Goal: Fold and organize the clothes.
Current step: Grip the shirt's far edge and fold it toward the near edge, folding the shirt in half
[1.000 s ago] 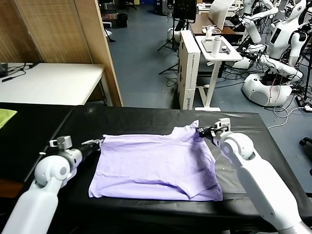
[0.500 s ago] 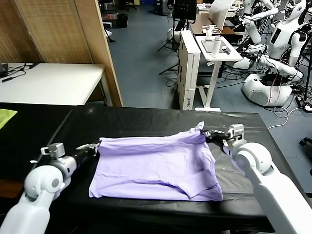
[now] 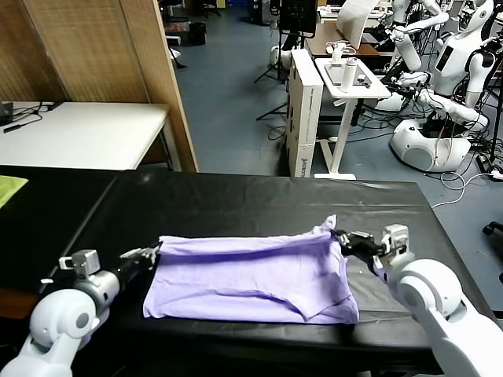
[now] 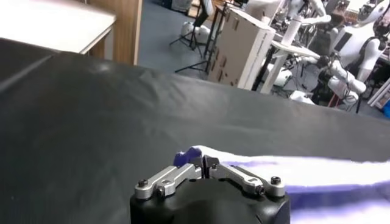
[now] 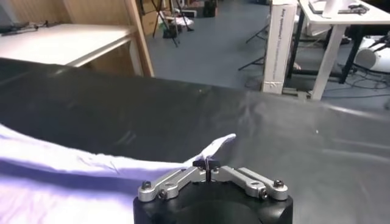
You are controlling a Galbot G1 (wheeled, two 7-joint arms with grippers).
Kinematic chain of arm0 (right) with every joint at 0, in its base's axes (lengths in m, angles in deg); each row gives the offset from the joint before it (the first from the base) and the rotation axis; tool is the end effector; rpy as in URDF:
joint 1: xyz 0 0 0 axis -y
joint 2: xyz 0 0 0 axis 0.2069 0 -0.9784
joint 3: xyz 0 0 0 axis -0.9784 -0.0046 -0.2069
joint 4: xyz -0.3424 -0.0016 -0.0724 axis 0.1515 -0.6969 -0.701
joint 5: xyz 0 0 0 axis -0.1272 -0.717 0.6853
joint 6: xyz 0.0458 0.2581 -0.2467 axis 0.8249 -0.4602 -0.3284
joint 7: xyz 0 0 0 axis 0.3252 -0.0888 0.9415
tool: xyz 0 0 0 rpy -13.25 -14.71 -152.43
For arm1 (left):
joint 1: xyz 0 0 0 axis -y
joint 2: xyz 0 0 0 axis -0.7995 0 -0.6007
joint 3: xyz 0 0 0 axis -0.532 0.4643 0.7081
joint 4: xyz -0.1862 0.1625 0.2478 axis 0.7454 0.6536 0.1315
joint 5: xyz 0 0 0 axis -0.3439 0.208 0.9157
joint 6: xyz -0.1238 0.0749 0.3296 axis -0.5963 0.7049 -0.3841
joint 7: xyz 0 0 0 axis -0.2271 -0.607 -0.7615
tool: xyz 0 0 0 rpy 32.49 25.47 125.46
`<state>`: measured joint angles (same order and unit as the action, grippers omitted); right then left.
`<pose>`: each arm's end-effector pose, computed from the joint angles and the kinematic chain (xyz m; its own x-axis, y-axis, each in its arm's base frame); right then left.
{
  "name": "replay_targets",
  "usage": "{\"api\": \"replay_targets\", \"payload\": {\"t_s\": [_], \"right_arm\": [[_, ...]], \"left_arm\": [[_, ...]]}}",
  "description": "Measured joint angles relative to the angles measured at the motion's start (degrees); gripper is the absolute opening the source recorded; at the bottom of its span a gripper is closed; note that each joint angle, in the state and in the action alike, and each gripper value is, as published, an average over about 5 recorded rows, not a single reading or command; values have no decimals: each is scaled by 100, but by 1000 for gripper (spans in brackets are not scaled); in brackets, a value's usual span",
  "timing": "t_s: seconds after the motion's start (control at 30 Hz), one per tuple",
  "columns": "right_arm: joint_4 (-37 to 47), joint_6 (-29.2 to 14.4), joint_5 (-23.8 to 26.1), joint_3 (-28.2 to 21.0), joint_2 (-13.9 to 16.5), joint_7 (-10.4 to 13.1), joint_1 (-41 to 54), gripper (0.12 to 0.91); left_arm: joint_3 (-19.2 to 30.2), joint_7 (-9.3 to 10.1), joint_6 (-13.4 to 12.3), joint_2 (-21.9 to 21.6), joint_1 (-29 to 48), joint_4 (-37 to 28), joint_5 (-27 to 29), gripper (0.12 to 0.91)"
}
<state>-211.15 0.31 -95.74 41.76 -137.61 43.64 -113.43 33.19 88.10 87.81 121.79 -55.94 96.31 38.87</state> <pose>0.2721 -0.0909 -0.1908 -0.7890 -0.2981 0.5372 -0.3188 0.9461 0.0568 0.2540 0.1354 -0.2240 -0.8423 0.2318 0.4867 0.1148 0.9592 -0.2582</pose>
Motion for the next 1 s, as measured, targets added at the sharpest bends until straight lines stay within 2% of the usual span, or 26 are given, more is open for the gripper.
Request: {"api": "replay_targets", "payload": {"t_s": [0.27, 0.73, 1.0], "right_arm": [[-90, 0, 92, 116, -17, -31, -381, 140], [13, 0, 257, -24, -85, -48, -629, 140], [103, 0, 277, -101, -108, -49, -593, 140]], "left_arm": [[-161, -22, -35, 16, -225, 55, 3, 183], [-214, -165, -150, 136, -639, 60, 299, 180], [-270, -166, -189, 204, -836, 173, 324, 180]]}}
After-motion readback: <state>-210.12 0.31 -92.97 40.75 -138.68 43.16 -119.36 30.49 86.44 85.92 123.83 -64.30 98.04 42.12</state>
